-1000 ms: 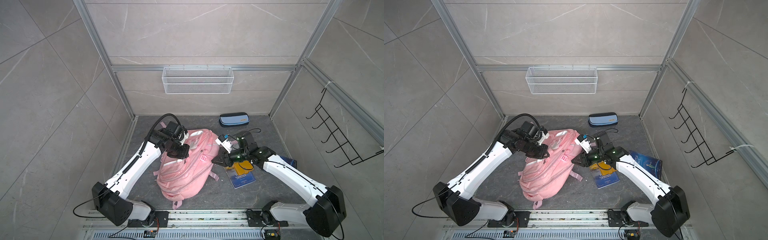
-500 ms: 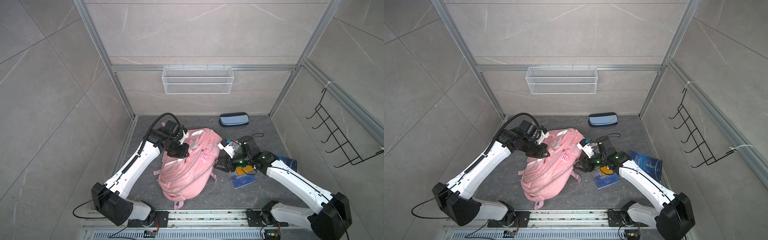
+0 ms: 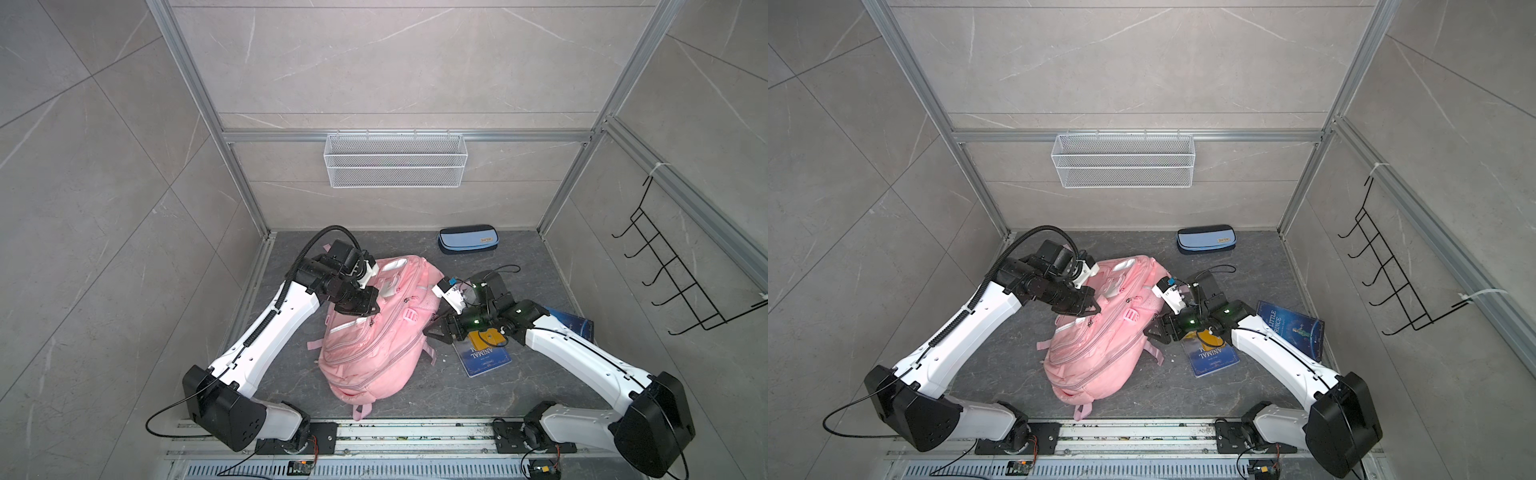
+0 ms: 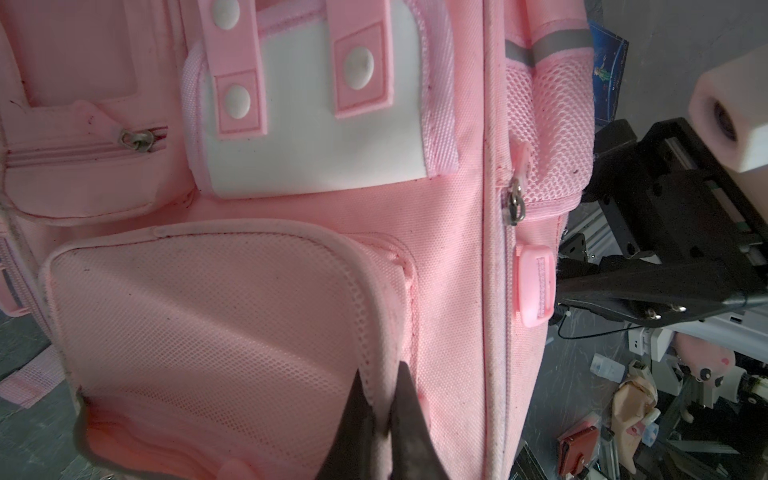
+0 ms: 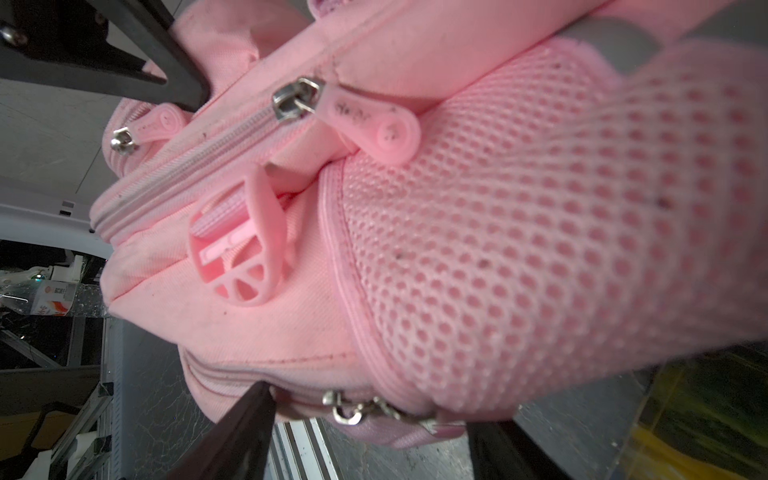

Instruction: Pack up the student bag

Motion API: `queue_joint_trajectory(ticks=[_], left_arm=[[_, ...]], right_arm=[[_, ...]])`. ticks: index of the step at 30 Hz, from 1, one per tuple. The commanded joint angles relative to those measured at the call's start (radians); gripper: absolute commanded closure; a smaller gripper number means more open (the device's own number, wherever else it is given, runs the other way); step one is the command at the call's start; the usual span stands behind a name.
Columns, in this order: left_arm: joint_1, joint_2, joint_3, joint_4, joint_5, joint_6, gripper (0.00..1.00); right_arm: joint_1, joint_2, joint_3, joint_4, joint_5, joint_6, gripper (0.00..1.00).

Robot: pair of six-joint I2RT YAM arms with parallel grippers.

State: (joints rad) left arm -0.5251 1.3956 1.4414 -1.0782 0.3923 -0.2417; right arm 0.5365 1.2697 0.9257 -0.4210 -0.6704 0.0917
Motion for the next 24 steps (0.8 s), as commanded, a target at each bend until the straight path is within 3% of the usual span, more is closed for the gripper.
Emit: queue_joint_trajectory(ticks=[1,4,9,17,24], left_arm=[[0.002,-0.037,0.03,0.048,0.145,0.048,1.0],[0.012,-0.04,0.02,0.065,0.189,0.049,1.0],[0.024,-0.038,0.012,0.069,0.206,0.046,1.0],[0.061,-0.041,-0.001,0.091,0.225,0.028,1.0],[0.081,-0.036,-0.008,0.092,0.246,0.028,1.0]], right_arm=[[0.005,0.027,0.022,0.035,-0.022,-0.017,0.3],[0.004,0.044,0.041,0.038,-0.059,-0.017,0.38],[0.005,0.043,0.069,0.009,-0.064,-0.033,0.63],[0.004,0.019,0.075,-0.098,-0.042,-0.101,0.71],[0.005,0.0,0.075,-0.163,0.006,-0.152,0.85]])
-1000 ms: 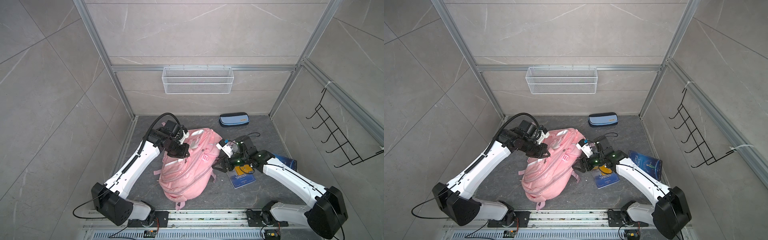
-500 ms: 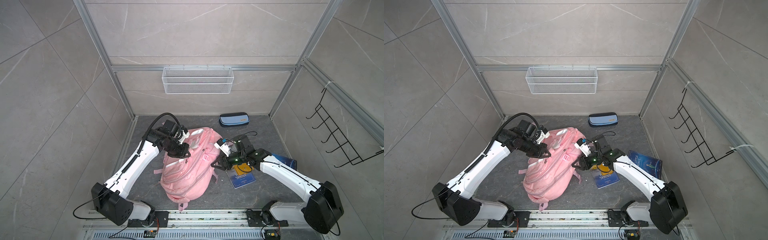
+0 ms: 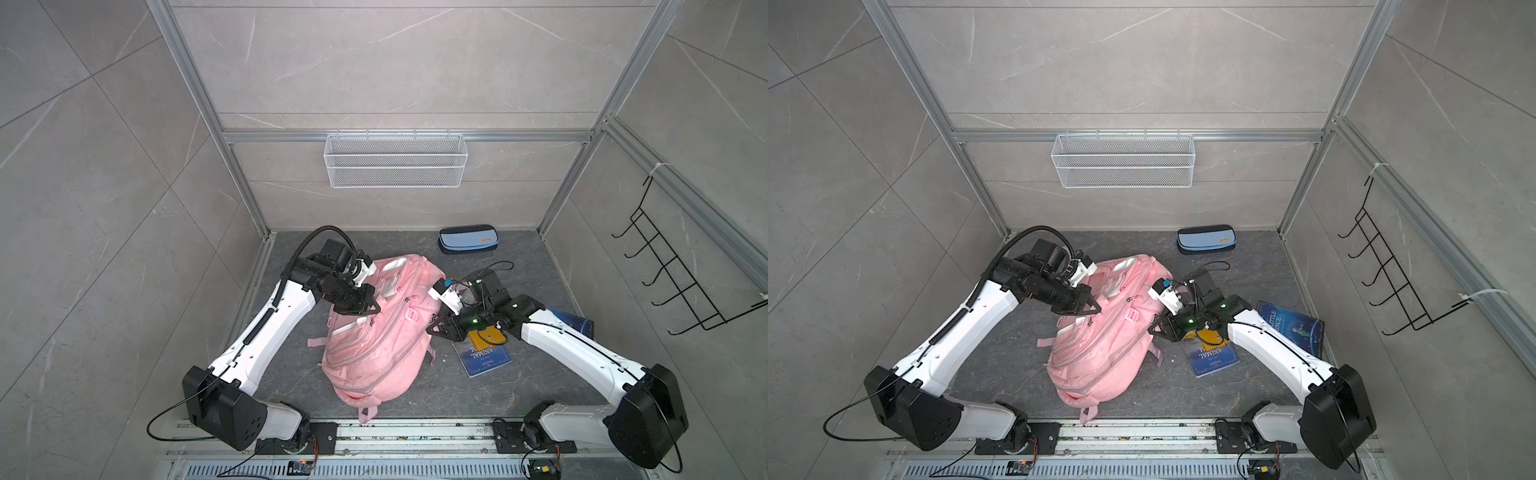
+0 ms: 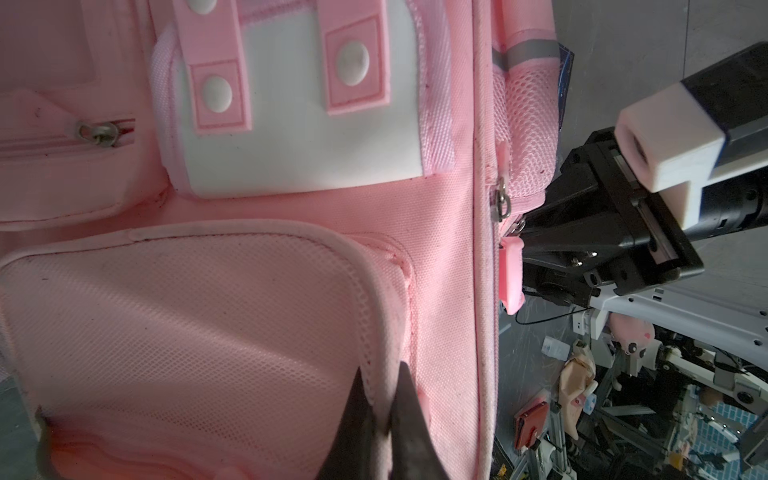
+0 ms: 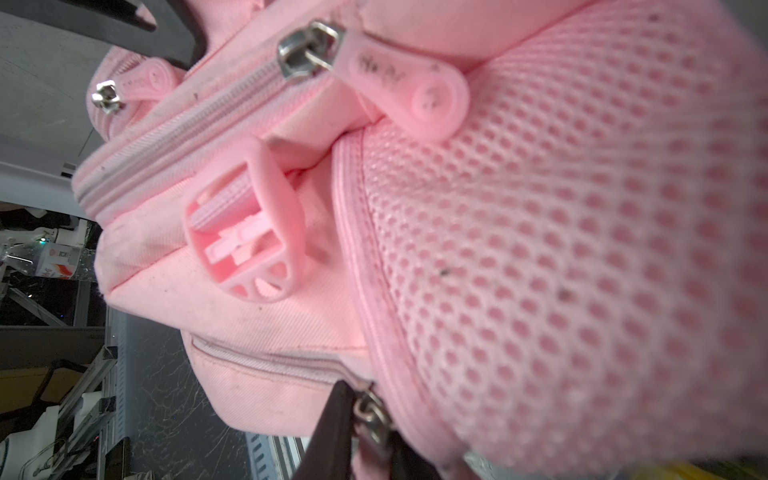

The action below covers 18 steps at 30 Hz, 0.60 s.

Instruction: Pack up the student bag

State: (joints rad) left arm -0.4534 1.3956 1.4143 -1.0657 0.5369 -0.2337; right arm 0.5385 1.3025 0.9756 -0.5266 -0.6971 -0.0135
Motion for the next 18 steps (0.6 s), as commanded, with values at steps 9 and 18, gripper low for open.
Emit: queue_joint_trajectory(ticks=[9,18], left_arm=[[0.013,-0.029,0.021,0.075,0.106,0.027,1.0],[0.013,-0.038,0.016,0.065,0.109,0.034,1.0]], right_arm=[[0.003,-0.048,0.026,-0.073,0.037,-0.041,0.81],[0.003,-0.032,0.019,-0.046,0.04,-0.013,0.85]])
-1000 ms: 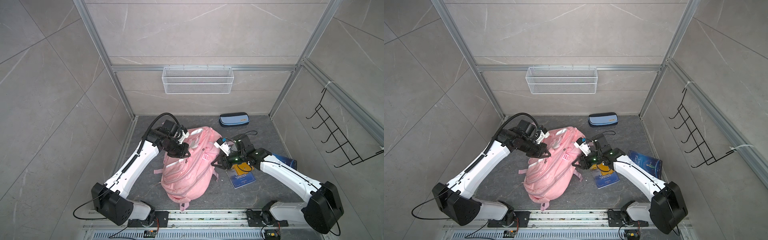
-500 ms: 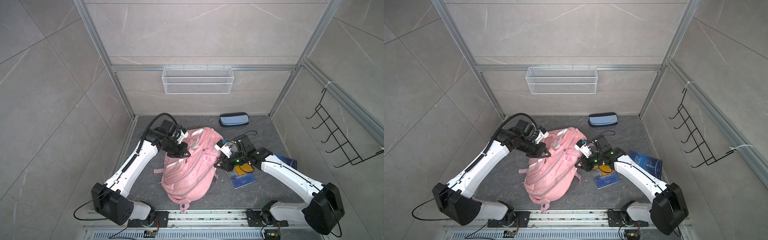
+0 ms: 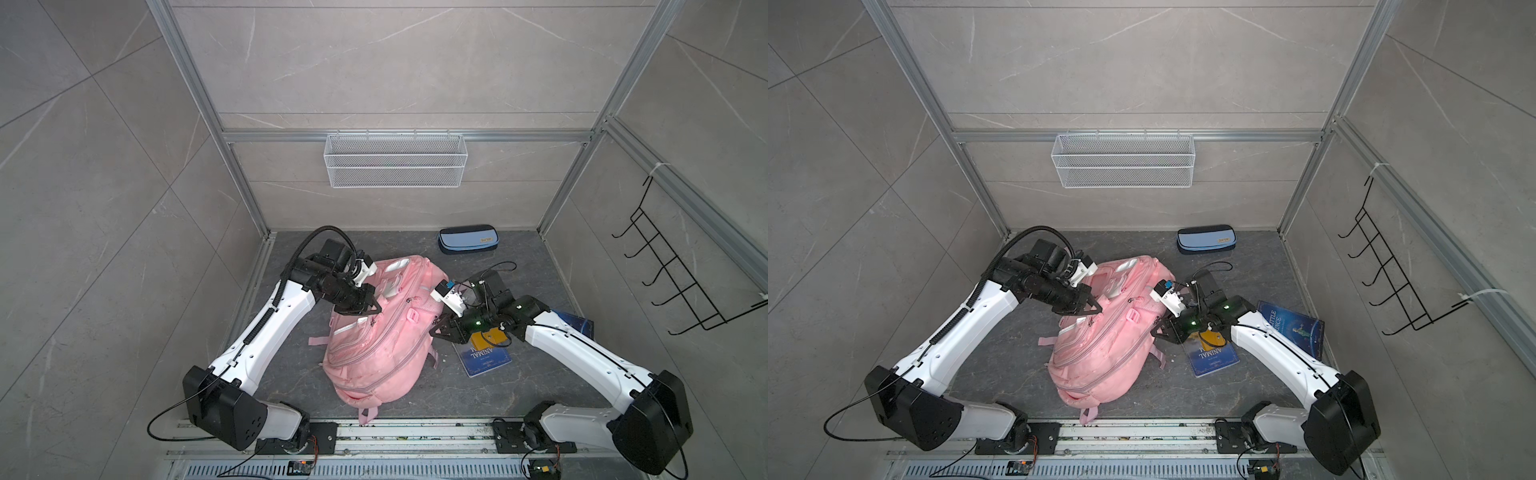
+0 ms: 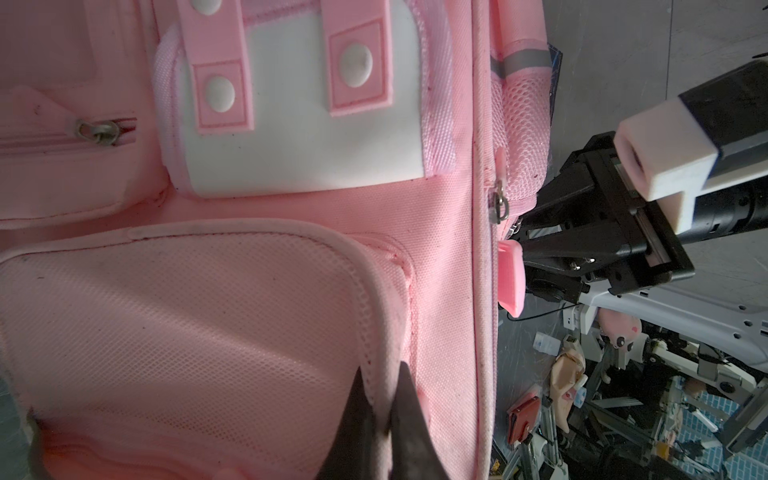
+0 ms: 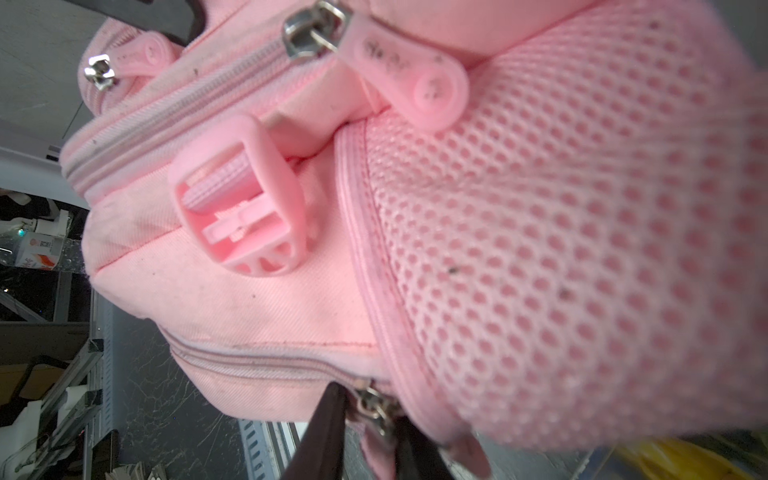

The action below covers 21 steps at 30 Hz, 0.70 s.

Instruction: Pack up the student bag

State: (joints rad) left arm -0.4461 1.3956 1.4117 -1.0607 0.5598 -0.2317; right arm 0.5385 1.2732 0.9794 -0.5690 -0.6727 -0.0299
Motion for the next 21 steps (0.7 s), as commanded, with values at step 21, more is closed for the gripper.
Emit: queue_joint_trajectory(ticks=[21], left_arm=[[0.012,-0.01,0.027,0.076,0.095,0.03,1.0]], right_arm=[[0.003,-0.011,0.023,-0.058,0.077,-0.053,0.9]])
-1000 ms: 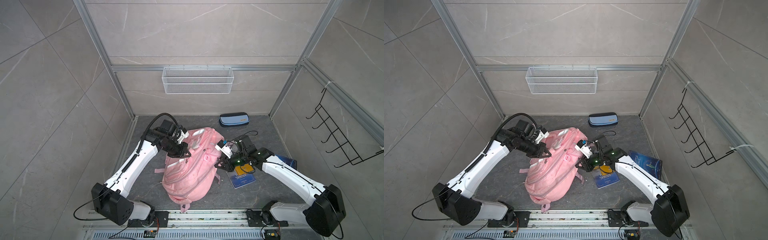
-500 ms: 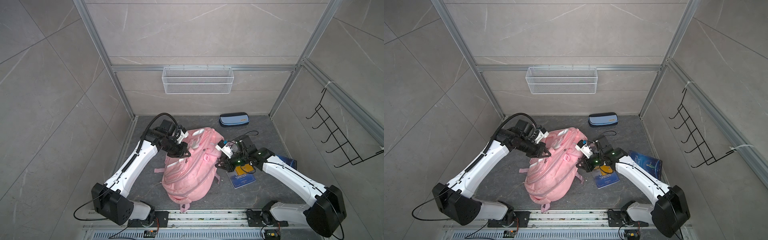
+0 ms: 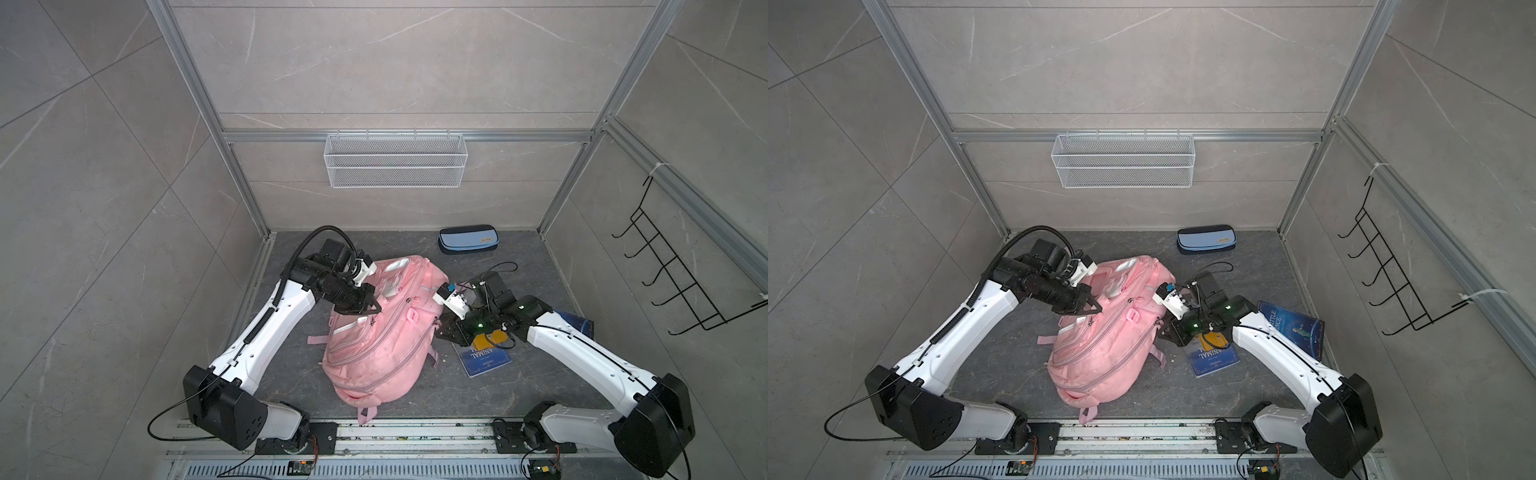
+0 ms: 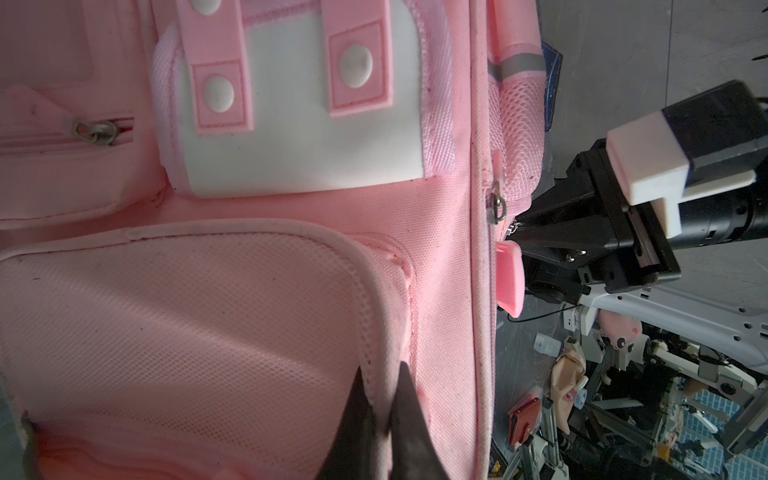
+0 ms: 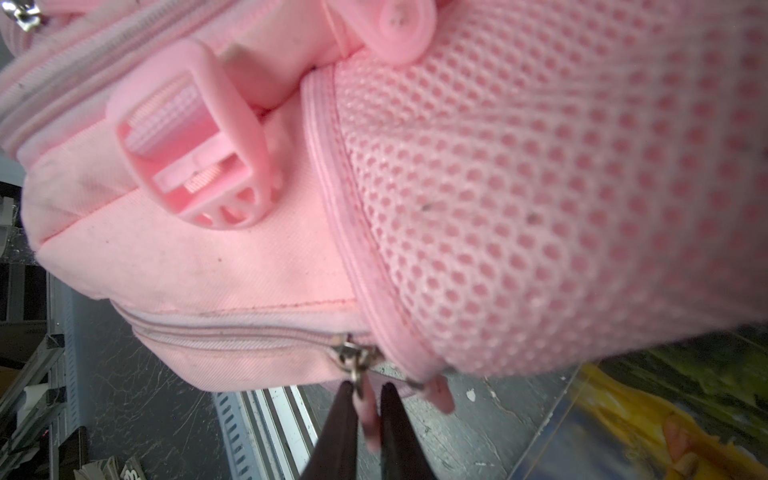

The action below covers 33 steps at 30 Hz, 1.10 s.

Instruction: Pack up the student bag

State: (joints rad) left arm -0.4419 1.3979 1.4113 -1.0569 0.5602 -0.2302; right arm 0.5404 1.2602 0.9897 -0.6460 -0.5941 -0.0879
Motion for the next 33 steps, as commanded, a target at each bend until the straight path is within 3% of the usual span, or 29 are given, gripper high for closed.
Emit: queue_joint_trajectory(ticks=[1,3,7,14,20,25,33], left_arm=[[0.008,-0.013,0.027,0.071,0.095,0.027,1.0],[0.008,-0.013,0.026,0.069,0.091,0.028,1.0],[0.011,-0.005,0.023,0.074,0.06,0.005,1.0],[0.021,0.06,0.066,0.189,-0.092,-0.212,1.0],[0.021,0.103,0.044,0.376,-0.125,-0.496,1.0],[0.014,0.105,0.027,0.506,-0.145,-0.645,1.0],[0.002,0.095,-0.029,0.576,-0.22,-0.74,1.0]], right_arm=[[0.001,0.004,0.015,0.026,-0.004,0.007,0.93],[0.001,0.002,0.015,0.03,-0.001,0.008,1.0],[0.001,-0.04,0.003,0.011,0.081,-0.001,1.0],[0.043,-0.082,0.012,-0.069,0.3,-0.086,1.0],[0.126,-0.038,0.015,-0.074,0.336,-0.112,1.0],[0.2,0.018,0.015,-0.021,0.356,-0.097,1.0],[0.318,0.126,0.063,0.074,0.367,-0.07,1.0]])
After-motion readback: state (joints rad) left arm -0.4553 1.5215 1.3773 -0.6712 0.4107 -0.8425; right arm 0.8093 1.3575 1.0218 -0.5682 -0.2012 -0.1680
